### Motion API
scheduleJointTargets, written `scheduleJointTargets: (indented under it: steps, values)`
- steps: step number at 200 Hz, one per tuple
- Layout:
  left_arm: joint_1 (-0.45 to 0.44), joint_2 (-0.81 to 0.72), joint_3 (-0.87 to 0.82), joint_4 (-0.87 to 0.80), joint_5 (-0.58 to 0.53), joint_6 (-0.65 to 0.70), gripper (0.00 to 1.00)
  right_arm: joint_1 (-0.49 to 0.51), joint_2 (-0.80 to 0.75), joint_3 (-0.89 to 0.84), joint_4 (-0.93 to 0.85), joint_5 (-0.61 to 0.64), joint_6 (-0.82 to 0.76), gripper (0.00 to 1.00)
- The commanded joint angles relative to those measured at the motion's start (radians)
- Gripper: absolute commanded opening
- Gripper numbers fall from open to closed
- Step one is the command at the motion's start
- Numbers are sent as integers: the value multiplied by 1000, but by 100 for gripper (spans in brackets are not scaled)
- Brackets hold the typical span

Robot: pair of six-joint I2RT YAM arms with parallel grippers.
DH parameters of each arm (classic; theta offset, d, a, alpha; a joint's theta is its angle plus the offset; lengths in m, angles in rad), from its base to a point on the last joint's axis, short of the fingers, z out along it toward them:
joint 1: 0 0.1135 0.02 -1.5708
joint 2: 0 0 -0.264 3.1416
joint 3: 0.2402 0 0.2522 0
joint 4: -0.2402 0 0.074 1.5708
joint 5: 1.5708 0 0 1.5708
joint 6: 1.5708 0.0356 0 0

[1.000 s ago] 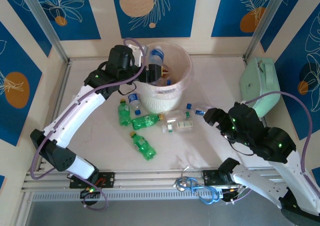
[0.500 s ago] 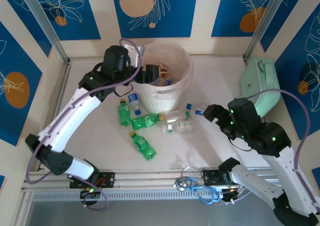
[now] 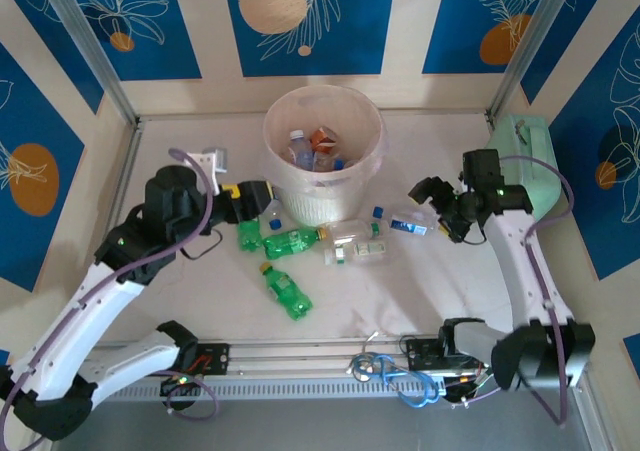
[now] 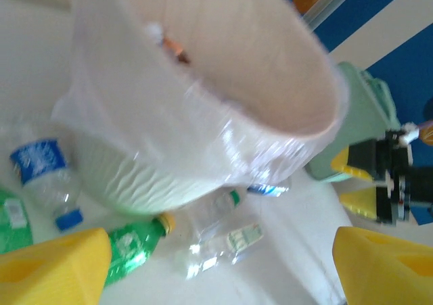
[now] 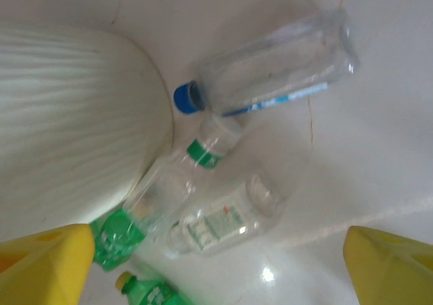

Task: Put the plastic bottles in the bin

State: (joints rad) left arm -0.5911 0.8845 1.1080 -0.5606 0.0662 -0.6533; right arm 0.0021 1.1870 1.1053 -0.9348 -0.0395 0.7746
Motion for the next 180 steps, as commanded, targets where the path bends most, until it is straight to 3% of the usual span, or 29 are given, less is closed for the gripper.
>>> scheduleJointTargets:
  steps: [1, 45, 98, 180]
  values:
    - [16, -67, -83, 25, 1, -98, 85, -7, 92, 40, 69, -32, -107, 95]
    - [18, -155, -217, 59, 26, -196, 83, -25, 330, 151, 157, -32, -166, 96]
    - [19, -167, -261, 52, 40, -217, 82, -33, 588, 336, 129, -38, -222, 95]
    - [21, -127, -279, 90, 56, -226, 82, -11, 627, 256, 162, -50, -213, 96]
